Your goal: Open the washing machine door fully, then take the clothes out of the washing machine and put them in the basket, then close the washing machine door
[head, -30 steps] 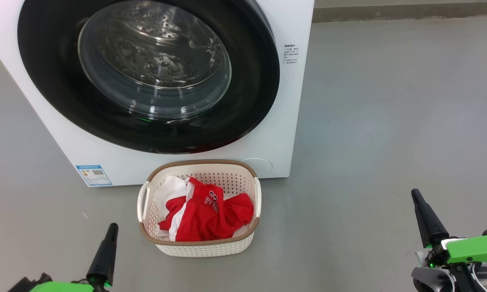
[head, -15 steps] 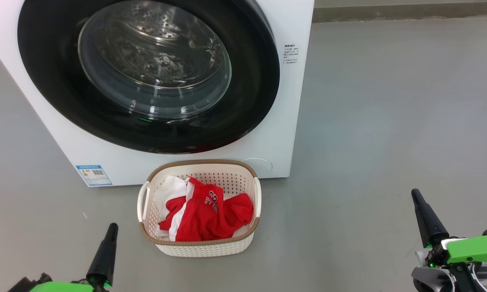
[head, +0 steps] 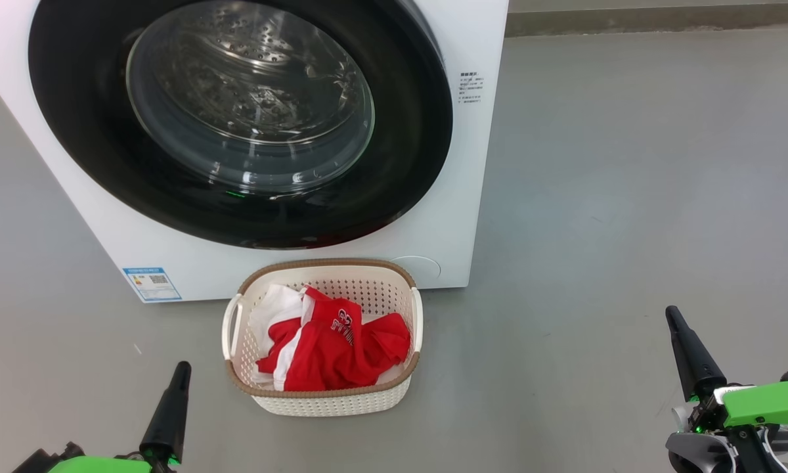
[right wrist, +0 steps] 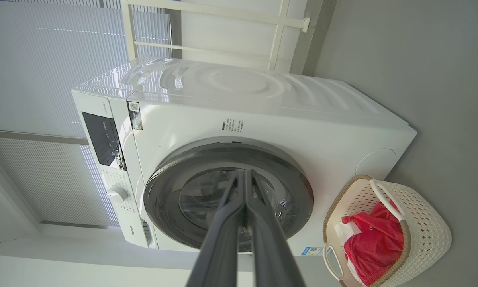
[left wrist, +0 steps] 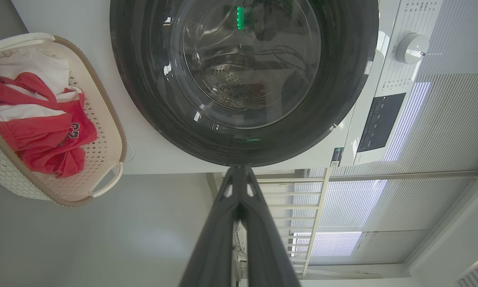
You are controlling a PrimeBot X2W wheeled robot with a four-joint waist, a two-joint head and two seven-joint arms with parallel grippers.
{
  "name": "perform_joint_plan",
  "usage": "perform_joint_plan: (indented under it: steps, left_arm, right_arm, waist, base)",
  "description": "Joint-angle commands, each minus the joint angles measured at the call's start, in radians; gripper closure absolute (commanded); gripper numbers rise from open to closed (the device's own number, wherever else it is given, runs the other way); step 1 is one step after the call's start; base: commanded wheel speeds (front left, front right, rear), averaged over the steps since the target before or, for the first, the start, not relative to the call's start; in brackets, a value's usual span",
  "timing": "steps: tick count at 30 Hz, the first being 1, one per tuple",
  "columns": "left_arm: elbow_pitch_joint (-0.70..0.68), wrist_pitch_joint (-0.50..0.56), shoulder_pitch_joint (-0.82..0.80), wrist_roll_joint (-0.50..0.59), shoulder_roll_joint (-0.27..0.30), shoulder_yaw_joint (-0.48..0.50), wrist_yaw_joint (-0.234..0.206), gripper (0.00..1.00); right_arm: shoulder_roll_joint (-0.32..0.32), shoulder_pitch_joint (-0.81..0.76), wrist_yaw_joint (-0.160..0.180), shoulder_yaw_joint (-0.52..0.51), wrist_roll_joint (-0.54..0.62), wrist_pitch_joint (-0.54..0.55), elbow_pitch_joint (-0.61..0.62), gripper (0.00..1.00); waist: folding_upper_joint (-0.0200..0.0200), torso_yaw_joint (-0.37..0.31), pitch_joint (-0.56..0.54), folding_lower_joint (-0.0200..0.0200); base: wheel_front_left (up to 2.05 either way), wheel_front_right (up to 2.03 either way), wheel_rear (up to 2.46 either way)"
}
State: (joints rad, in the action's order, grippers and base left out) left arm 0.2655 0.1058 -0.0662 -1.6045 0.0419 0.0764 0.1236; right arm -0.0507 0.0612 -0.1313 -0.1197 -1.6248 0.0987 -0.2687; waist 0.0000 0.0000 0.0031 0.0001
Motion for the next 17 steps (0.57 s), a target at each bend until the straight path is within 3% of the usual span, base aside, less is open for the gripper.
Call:
perform_joint_plan:
  steps: [1, 17]
  left_arm:
    - [-0.020, 0.007, -0.042, -0.005, 0.010, 0.036, 0.007, 1.00]
    - [-0.020, 0.007, -0.042, -0.004, 0.009, 0.037, 0.007, 1.00]
  right_arm:
    - [-0.006, 0.046, 0.001, 0.015, 0.009, 0.008, 0.024, 1.00]
    - [-0.005, 0.046, 0.001, 0.012, 0.011, 0.009, 0.024, 1.00]
  waist:
    - [0.0000, 0.000, 0.000, -0.0001]
    - [0.0000, 0.000, 0.000, -0.0001]
  base:
    - [0.00, 0.00, 0.00]
    - [0.00, 0.00, 0.00]
